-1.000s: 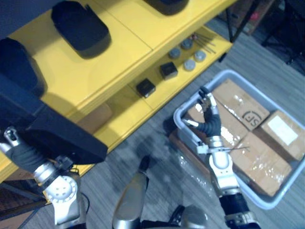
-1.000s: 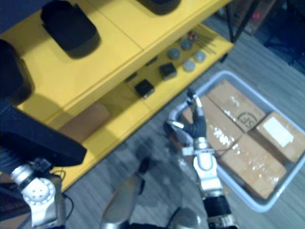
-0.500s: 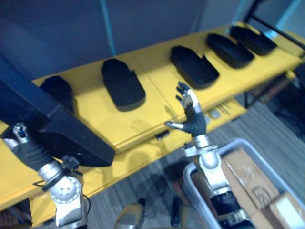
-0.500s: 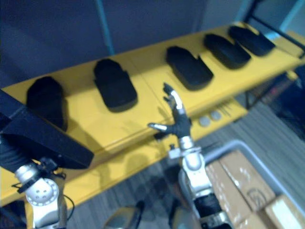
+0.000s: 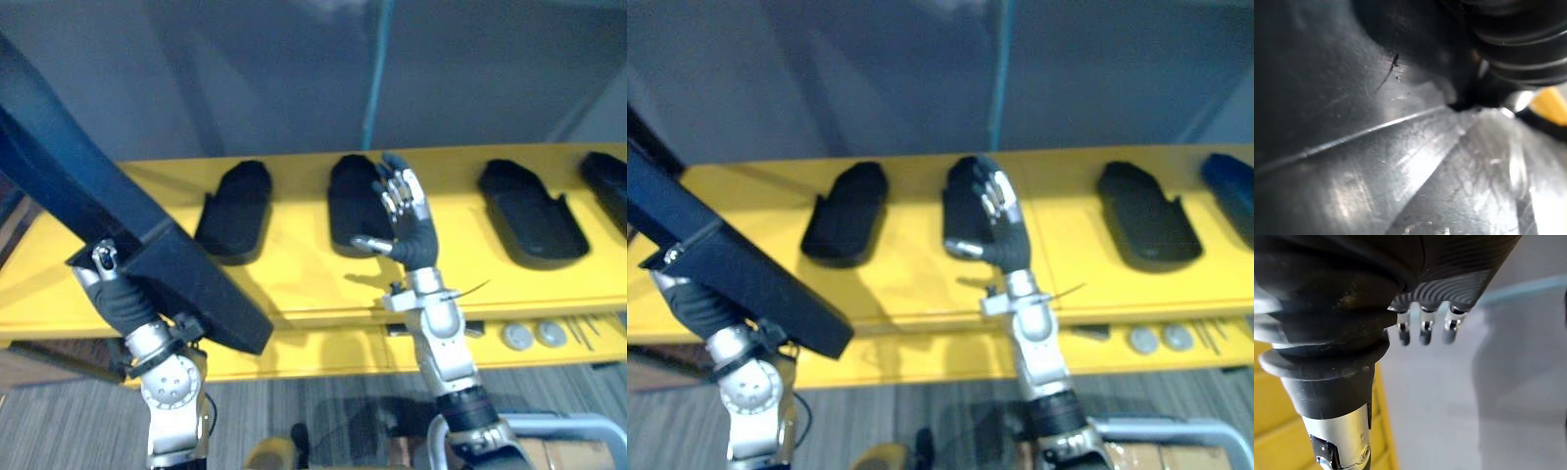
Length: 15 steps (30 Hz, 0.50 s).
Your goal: Walk over and take plastic housings, then place them on the shelf
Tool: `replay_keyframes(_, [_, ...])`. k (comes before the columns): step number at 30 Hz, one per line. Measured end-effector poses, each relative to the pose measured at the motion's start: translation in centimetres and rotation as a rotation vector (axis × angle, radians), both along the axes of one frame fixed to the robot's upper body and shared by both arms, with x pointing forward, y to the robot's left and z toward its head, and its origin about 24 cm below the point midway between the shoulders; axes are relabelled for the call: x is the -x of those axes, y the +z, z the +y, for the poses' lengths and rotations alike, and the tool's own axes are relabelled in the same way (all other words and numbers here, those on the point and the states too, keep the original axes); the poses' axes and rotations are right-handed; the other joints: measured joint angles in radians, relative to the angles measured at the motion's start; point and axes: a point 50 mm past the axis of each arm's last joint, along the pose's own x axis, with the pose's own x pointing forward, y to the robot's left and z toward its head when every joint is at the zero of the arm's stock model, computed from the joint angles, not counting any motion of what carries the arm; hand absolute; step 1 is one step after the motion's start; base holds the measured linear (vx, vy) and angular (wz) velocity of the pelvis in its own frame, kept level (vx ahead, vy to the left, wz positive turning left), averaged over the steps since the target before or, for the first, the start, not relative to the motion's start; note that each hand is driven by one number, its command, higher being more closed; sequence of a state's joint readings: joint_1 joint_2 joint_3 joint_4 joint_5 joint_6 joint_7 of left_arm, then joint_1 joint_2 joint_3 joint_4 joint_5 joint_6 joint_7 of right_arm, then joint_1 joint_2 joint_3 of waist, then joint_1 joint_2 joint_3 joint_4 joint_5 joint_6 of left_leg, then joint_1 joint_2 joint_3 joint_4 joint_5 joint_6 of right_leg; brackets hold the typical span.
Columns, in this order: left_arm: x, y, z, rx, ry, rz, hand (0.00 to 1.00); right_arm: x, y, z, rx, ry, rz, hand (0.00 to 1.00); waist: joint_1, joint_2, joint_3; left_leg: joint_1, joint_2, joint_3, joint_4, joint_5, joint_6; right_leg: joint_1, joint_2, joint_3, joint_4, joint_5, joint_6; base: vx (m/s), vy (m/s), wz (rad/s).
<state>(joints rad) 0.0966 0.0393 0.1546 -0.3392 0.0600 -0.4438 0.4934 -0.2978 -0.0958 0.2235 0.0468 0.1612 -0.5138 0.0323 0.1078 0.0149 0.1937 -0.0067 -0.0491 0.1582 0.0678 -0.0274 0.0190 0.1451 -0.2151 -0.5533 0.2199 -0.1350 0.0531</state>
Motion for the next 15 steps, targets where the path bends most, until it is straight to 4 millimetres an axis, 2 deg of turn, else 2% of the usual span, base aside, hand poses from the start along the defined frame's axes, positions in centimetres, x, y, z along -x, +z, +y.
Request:
replay_keyframes(5, [0.5,0.0,-0.1,-0.05,-0.025,0.038,1.0,0.4,1.0,2.1,-0.026,0.051,-0.046,0.0,-0.004,-0.014,-0.02,0.043,-0.033,-0.007,-0.058,0.023,0.022,0.035,-0.014,0.003,-0.036,-0.005,0.007,0.01,0.021,0.06])
replay_keyframes(8, [0.8,0.1,0.4,-0.131,0.023,0.069,1.0,0.8,1.3,2.1,-0.018,0.016,-0.07,0.0,-0.009,-0.021,-0.025,0.048,-0.033,-0.003,-0.062,0.025,0.023,0.04,-0.011,0.007,-0.046,-0.004,0.008,0.0,-0.05,-0.04])
replay_keyframes(10, [1.1,0.2,1.1,-0.215,0.071,0.106,1.0,1.0,0.7,1.4,-0.007,-0.034,-0.052,0.0,-0.01,-0.021,-0.031,0.064,-0.031,0.006,-0.071,0.025,0.023,0.052,-0.006,0.013,-0.059,-0.004,0.008,-0.01,-0.05,-0.16])
replay_keyframes(13, [1.6,0.6,3.4,-0.334,0.19,0.167,1.0,2.1,-0.1,-1.4,0.007,-0.157,-0.042,0.0,-0.015,-0.016,-0.044,0.076,-0.023,0.041,-0.08,0.024,0.021,0.048,0.002,0.052,-0.071,-0.003,0.009,-0.01,-0.041,-0.33])
replay_keyframes(15, [2.3,1.1,6.6,-0.441,0.358,0.255,1.0,2.5,0.2,-3.9,0.034,-0.257,-0.067,0.0,-0.018,-0.016,-0.044,0.051,-0.001,0.074,-0.018,-0.01,0.011,0.02,0.018,0.124,-0.076,0.004,0.021,-0.03,-0.027,-0.61])
